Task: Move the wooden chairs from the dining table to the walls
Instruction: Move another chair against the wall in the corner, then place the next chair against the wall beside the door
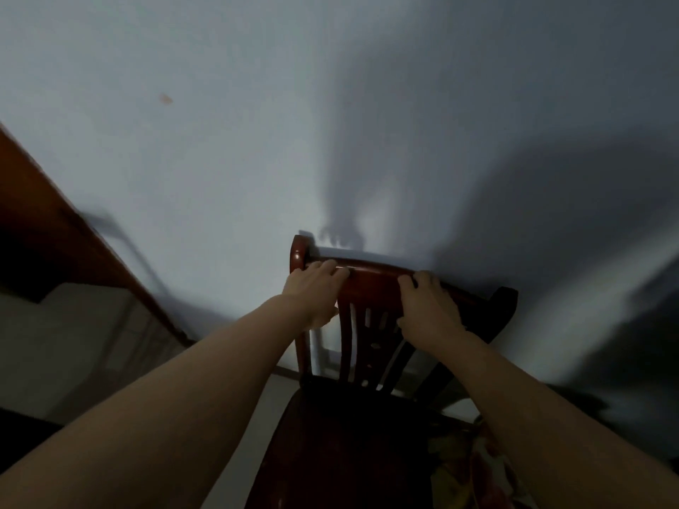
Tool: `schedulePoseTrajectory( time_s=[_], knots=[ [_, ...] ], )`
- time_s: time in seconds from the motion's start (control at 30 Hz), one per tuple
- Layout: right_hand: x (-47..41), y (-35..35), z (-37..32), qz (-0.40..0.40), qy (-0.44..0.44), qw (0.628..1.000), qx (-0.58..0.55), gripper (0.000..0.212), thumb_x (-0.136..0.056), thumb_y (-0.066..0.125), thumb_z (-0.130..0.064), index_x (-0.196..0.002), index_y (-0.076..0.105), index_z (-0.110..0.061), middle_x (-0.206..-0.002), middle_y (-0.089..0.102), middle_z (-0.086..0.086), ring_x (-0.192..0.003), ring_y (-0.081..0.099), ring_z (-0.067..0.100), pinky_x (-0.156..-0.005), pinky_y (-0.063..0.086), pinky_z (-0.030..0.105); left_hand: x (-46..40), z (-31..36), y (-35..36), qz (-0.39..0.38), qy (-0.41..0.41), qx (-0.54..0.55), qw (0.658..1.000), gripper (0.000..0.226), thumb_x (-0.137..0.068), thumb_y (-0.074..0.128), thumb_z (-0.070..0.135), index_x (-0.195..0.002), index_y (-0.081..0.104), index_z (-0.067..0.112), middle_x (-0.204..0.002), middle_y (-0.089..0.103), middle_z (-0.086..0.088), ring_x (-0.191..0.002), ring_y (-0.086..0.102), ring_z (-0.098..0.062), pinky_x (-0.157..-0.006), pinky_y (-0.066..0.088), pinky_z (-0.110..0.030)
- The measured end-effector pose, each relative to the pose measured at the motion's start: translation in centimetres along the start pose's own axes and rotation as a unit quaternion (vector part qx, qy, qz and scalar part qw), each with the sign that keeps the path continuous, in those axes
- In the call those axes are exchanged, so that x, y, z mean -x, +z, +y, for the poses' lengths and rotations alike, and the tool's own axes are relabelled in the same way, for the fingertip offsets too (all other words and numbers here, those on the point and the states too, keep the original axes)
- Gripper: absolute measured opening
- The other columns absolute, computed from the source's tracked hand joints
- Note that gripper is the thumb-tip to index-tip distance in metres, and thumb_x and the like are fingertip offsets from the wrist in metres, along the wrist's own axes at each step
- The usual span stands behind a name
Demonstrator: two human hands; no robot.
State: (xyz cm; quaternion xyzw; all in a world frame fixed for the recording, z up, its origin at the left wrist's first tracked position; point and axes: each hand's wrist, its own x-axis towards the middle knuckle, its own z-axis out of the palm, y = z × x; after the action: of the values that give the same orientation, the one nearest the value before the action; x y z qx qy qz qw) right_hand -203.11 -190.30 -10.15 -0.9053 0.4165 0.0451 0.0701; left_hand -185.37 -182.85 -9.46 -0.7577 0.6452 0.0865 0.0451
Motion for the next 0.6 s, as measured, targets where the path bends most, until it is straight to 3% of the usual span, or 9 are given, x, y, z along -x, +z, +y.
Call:
schedulePoseTrajectory(
  time_s=[0.13, 0.4, 0.6],
  knots=[
    [0.7, -0.7, -3.6, -0.014, -0.026, 1.0, -0.003, 0.057, -0.083, 0.066, -0.022, -0.131, 0.036, -0.011, -0.131, 0.038, 0.015, -0.114, 0.044, 0.027, -0.087, 0.045, 0.036, 3.5, -2.8, -0.6, -0.006, -0.028, 0.006, 1.0, 0.066, -0.086, 0.061, 0.028, -0.143, 0.03, 0.02, -0.147, 0.036, -0.005, -0.134, 0.036, -0.026, -0.103, 0.037, -0.044],
    [3.0, -1.7, -18.8, 0.014, -0.113, 0.993, -0.011, 0.062, -0.083, 0.065, -0.028, -0.135, 0.035, -0.011, -0.134, 0.042, 0.01, -0.121, 0.041, 0.026, -0.097, 0.041, 0.037, 16.0, -13.1, -1.4, -0.002, -0.109, -0.01, 0.994, 0.055, -0.089, 0.058, 0.032, -0.137, 0.036, 0.015, -0.143, 0.044, -0.002, -0.131, 0.041, -0.025, -0.102, 0.034, -0.042],
    [6.4, -0.9, -31.4, 0.023, -0.164, 0.986, 0.001, 0.061, -0.084, 0.063, -0.026, -0.136, 0.034, -0.011, -0.134, 0.041, 0.011, -0.12, 0.042, 0.027, -0.094, 0.04, 0.034, 27.7, -21.0, -1.0, 0.02, -0.166, -0.006, 0.986, 0.059, -0.087, 0.06, 0.033, -0.138, 0.035, 0.017, -0.143, 0.043, -0.004, -0.131, 0.041, -0.025, -0.1, 0.038, -0.043]
  ],
)
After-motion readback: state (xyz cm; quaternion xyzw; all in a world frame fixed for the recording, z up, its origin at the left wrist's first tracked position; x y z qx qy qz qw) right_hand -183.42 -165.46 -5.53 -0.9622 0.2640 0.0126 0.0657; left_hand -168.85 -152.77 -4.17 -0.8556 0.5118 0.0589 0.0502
